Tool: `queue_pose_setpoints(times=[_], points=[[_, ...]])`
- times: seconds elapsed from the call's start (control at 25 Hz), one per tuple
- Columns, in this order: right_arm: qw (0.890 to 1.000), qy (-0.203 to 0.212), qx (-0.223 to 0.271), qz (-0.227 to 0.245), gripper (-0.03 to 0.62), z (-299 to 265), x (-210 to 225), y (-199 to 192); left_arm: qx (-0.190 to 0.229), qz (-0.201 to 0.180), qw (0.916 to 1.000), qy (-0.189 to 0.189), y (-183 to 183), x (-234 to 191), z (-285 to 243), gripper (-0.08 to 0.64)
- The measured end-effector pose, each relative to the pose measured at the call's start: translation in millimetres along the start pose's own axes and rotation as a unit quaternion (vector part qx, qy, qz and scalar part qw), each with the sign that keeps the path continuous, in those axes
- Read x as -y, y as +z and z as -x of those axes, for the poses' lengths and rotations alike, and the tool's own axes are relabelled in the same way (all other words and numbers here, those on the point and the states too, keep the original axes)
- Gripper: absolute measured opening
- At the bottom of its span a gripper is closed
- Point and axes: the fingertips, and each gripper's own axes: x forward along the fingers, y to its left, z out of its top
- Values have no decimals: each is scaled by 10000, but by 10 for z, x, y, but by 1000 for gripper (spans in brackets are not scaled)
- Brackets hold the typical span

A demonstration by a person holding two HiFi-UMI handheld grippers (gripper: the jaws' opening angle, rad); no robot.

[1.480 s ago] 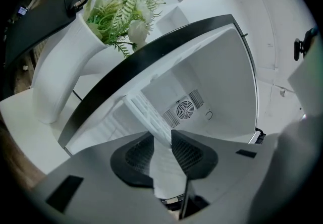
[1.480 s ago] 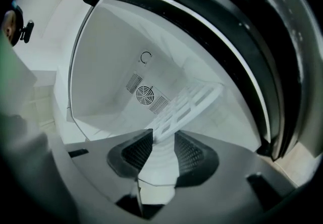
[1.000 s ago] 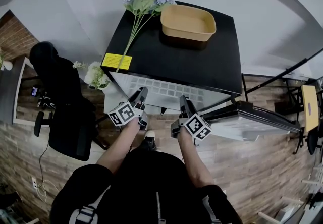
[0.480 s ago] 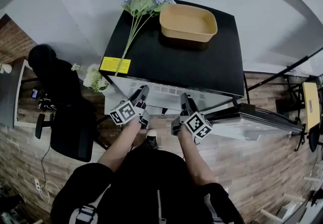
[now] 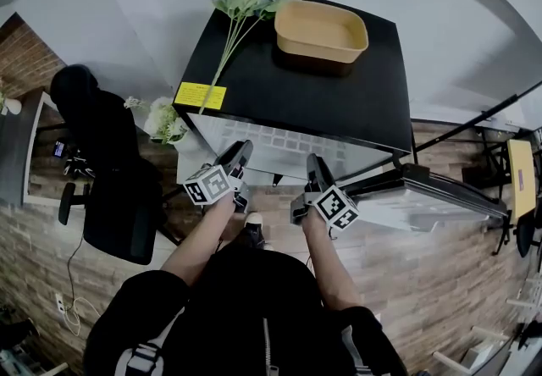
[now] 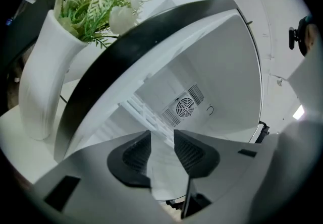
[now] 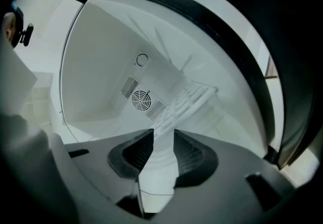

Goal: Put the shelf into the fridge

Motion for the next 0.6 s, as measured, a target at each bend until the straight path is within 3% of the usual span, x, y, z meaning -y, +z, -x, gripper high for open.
queue_pose_setpoints(times=[0.08,0.24,0.4,0.6], points=[[9996,21,-74,255,102,66,-17,-39,49,-94,9999,-3,5,35,74,145],[9959,163,-117,885,9,208,-132,-50,85,-628,9980,-62,36,162,217,70],[9857,273,-99,1662,8,377,-265,-12,-49,-1296,9915,-85,36,290,367,41],[9732,270,-108,2280,8,612,-327,23,-178,-2037,9789,-32,33,441,591,31]])
